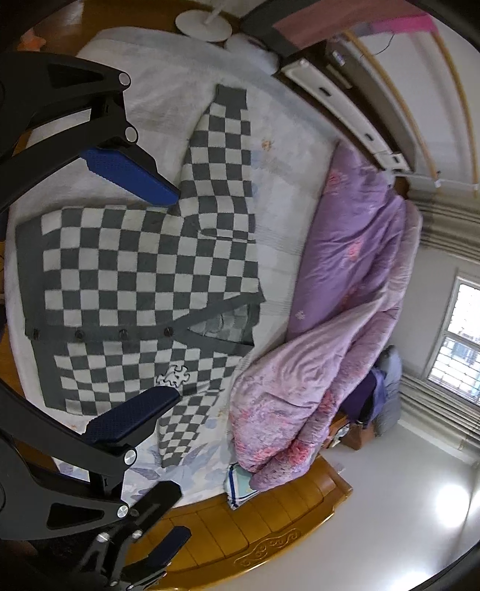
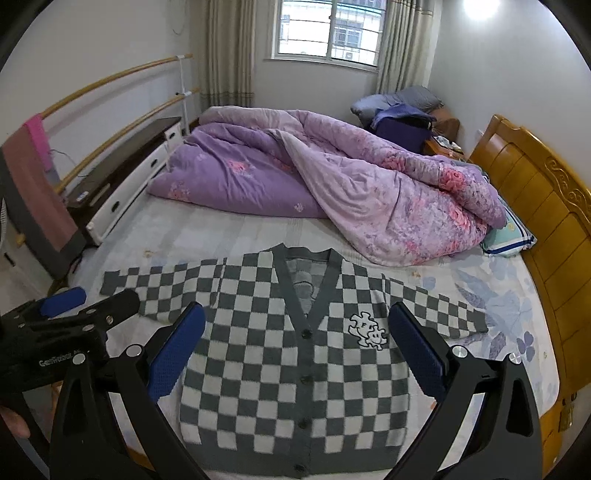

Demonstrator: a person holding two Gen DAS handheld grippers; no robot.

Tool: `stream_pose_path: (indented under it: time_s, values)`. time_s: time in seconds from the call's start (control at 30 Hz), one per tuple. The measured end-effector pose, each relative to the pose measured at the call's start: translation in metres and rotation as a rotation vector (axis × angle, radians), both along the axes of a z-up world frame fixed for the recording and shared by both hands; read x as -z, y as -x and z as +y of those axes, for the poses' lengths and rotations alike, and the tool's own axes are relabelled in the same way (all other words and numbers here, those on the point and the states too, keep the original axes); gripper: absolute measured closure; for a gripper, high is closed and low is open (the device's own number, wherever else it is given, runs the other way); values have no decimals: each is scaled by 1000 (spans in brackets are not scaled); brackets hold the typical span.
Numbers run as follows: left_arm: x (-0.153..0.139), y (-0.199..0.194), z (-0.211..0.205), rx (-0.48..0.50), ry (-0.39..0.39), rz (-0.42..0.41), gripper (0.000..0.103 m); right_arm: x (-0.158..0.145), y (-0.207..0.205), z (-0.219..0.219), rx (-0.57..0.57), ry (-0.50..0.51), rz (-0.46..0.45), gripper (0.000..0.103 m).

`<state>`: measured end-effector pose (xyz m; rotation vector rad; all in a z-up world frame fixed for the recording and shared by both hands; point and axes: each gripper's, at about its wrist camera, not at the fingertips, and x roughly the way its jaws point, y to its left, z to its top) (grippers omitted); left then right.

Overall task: Fold large clothes
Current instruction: 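Move both tools down toward the cardigan's sleeve cuffs, then grasp the grey sleeve cuffs with the left and right grippers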

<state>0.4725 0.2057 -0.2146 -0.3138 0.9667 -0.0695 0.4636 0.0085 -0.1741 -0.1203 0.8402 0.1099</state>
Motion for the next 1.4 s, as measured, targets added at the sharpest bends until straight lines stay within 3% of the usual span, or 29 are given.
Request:
stream_pose_path:
  time_s: [0.17,0.43,0.6,0.73,0.93,1.17,1.23,1.3,1.33,1.37,1.4]
  values:
    - [53,-38,47,-43,57,53,5,46,-41,26,15,2,30,8]
    - [167,-88,179,-352,122,144,5,147,-117,55,-7,31,118,17]
    - [248,-97,270,-538,167,201,5,216,-147,73,-25,12,201,43]
    - [300,-95,321,-655,189,248,5,259,-161,87,-45,-7,264,53]
    - [355,-90,364,-765,212,295,5,302,-175,112,-83,-9,310,54]
    - [377,-92,386,-814,215,278,6,327,-181,129,-123,-14,337,54]
    - [377,-98,386,-812,157,279,19,333,-182,133,-131,-20,345,54]
    - [378,-103,387,-808,95,302,55,342,-184,138,-143,-31,363,54]
    - [377,-106,388,-790,91,288,65,346,-185,140,-148,-42,377,54]
    - [375,-105,390,-777,91,279,83,353,-187,142,-153,-61,392,56]
    - [371,-102,392,-770,99,268,92,359,-189,145,-160,-75,410,67]
